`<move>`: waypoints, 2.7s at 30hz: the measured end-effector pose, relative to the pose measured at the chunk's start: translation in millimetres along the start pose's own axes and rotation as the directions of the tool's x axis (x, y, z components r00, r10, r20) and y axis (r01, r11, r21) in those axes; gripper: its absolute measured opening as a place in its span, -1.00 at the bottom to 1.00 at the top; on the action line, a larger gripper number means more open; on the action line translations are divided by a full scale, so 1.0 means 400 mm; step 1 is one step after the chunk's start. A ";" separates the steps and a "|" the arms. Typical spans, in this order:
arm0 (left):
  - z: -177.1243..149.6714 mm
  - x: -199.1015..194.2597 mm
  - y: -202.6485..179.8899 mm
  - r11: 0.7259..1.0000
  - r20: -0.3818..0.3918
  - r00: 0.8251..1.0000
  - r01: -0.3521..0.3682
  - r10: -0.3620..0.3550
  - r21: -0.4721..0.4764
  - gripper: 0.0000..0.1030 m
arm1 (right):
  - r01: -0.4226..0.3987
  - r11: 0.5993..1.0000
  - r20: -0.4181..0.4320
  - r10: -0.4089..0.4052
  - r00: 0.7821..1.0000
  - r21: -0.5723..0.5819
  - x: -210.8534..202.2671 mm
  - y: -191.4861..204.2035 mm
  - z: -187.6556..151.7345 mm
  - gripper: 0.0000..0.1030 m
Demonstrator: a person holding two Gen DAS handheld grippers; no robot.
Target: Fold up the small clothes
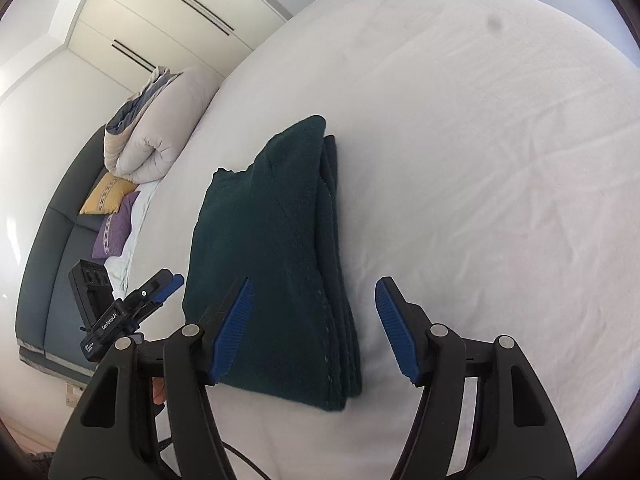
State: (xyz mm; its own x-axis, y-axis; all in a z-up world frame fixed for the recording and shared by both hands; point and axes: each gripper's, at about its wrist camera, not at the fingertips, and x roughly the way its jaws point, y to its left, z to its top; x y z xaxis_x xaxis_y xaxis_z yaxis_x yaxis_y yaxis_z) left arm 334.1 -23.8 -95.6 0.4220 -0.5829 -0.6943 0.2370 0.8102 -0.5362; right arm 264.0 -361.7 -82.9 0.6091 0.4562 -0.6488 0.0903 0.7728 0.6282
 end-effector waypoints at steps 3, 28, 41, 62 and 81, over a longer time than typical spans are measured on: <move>0.000 0.056 0.003 0.998 -0.080 0.995 0.049 -0.053 -0.043 0.62 | -0.005 0.999 -0.054 0.008 0.999 0.049 0.080 -0.005 0.059 0.22; -0.085 -0.221 -0.065 0.979 -0.011 0.989 -0.144 0.147 0.141 -0.18 | 0.194 0.928 0.009 -0.202 0.979 -0.317 0.144 0.424 -0.065 -0.63; -0.266 -0.484 0.158 0.961 0.010 0.964 -0.267 0.267 0.069 -0.18 | -0.011 0.957 -0.157 -0.036 0.987 -0.291 0.253 0.653 -0.372 -0.63; -0.358 -0.493 0.240 0.951 0.166 0.939 -0.308 0.303 0.006 0.30 | -0.086 0.995 -0.149 0.079 0.986 -0.041 0.373 0.428 -0.465 -0.10; -0.499 -0.480 0.163 0.864 0.176 0.864 -0.492 0.471 0.103 0.33 | 0.058 0.962 -0.117 -0.092 0.989 -0.268 0.251 0.416 -0.624 -0.26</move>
State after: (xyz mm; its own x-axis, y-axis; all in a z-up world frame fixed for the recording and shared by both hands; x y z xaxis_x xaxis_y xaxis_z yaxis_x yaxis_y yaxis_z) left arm 93.7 128.8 -93.1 0.6305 -0.1110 -0.7682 0.0871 0.9936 -0.0721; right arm 143.4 -77.2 -150.7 0.5021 0.4318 -0.7493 -0.0890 0.8877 0.4518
